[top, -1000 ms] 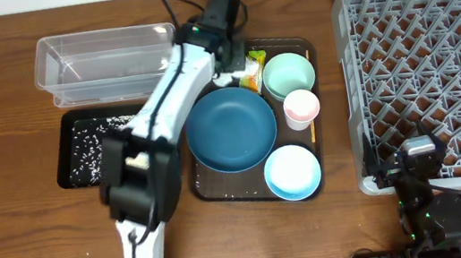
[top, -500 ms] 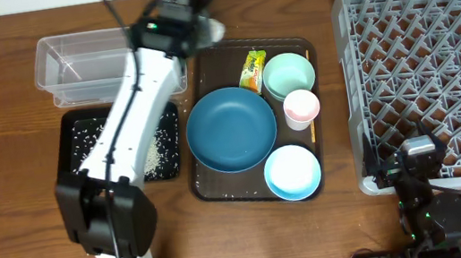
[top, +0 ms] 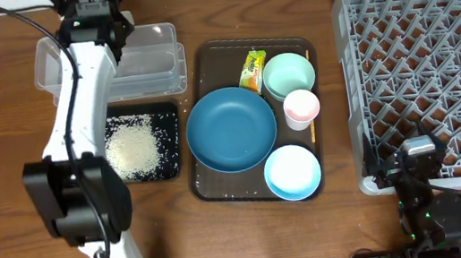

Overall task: Sort waste into correct bins and load items into the dishwasher rack
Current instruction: 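Carry the tissue left and drop it into the clear plastic bin, then move the left gripper down onto the yellow Pandan cake wrapper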

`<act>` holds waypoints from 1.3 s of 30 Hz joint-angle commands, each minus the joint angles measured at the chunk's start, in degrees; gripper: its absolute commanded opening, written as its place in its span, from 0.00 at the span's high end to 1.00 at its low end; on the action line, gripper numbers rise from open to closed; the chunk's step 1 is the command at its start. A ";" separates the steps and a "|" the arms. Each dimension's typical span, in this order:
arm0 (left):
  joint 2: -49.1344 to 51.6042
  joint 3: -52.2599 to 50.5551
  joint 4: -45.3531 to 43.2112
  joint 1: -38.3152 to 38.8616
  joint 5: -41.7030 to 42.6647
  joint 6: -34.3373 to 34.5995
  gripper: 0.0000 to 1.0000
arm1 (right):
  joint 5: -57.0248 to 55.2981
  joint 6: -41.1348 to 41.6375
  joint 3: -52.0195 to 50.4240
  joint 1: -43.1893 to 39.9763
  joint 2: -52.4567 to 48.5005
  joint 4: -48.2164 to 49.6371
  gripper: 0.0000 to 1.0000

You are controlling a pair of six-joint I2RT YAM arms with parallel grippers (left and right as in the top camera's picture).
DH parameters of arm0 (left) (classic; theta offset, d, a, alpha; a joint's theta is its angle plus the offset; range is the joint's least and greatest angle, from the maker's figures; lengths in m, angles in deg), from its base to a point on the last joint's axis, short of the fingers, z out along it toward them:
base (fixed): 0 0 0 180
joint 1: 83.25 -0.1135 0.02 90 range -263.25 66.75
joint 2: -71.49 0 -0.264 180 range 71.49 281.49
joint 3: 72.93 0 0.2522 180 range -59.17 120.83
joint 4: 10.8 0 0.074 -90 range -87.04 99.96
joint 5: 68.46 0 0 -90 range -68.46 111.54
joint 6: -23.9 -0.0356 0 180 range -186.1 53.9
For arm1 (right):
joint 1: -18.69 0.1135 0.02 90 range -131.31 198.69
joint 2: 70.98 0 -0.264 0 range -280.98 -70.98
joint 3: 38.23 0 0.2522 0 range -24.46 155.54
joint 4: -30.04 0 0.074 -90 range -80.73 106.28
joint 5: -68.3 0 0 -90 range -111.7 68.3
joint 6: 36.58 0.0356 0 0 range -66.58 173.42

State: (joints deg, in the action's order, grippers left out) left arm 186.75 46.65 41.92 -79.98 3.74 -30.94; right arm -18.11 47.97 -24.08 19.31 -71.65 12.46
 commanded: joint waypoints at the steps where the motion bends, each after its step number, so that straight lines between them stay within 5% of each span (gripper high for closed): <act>1: 2.49 -0.70 0.59 -0.37 -0.90 4.79 0.93 | -0.17 0.24 -0.07 0.52 0.39 -0.26 0.01; 3: 2.99 -0.70 1.49 -0.42 -0.90 6.38 0.92 | -0.17 0.24 -0.07 0.52 0.35 -0.26 0.01; 5: 3.06 -0.70 2.03 -0.42 -0.90 6.73 0.77 | -0.17 0.24 -0.07 0.52 0.31 -0.26 0.01; 11: 3.06 -0.70 3.61 -0.42 -0.90 6.73 0.58 | -0.17 0.24 -0.07 0.52 0.28 -0.26 0.01; 21: -1.42 -0.70 4.68 -0.26 10.47 1.92 0.55 | -0.17 0.24 -0.07 0.52 0.28 -0.26 0.01; 23: -3.21 -0.70 3.34 0.35 18.14 -3.10 0.55 | -0.17 0.24 -0.07 0.52 0.28 -0.26 0.01; 25: -4.68 -0.70 1.07 1.86 30.93 -16.63 0.55 | -0.17 0.24 -0.07 0.52 0.28 -0.26 0.01; 28: -5.40 -0.70 0.83 5.70 39.89 -26.40 0.44 | -0.17 0.24 -0.07 0.52 0.28 -0.26 0.01; 39: 2.43 -0.70 -4.98 19.28 27.41 -27.87 0.32 | -0.17 0.24 -0.07 0.52 0.28 -0.26 0.01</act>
State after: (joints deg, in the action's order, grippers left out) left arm 186.07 45.69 37.81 -61.12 34.45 -56.60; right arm -18.11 47.97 -24.08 19.33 -71.65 12.46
